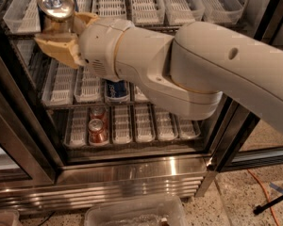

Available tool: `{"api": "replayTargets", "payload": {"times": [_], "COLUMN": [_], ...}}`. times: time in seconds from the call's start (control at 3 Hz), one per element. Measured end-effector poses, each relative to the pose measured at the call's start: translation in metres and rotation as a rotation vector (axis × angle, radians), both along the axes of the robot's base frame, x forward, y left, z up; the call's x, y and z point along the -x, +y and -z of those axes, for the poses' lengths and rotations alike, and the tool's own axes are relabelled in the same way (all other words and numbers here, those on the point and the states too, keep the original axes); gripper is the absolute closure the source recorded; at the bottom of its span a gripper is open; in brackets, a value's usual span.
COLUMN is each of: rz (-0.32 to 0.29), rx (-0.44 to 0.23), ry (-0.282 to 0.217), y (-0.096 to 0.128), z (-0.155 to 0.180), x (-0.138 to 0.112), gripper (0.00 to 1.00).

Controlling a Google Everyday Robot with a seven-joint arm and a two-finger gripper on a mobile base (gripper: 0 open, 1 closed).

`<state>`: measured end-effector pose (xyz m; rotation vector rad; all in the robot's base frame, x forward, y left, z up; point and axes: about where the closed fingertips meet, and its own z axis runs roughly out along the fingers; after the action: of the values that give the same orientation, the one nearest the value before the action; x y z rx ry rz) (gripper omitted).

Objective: Pick redbull can from top shelf of fridge

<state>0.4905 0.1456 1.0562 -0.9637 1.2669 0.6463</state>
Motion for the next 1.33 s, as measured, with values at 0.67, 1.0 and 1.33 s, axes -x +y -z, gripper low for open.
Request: {"api": "replayTargets", "payload": {"times": [0.67, 1.0, 1.33], "rz": [-0.123, -0.170, -0.202], "rx": [0.174, 0.234, 0.272], "ry": [0.068, 0.165, 0.279], "y": [-0.022, -0.038, -0.051], "z": [0.020, 0.033, 0.048], "x": [0.020, 0.022, 0.025], "gripper": [1.00, 1.00, 1.00]}}
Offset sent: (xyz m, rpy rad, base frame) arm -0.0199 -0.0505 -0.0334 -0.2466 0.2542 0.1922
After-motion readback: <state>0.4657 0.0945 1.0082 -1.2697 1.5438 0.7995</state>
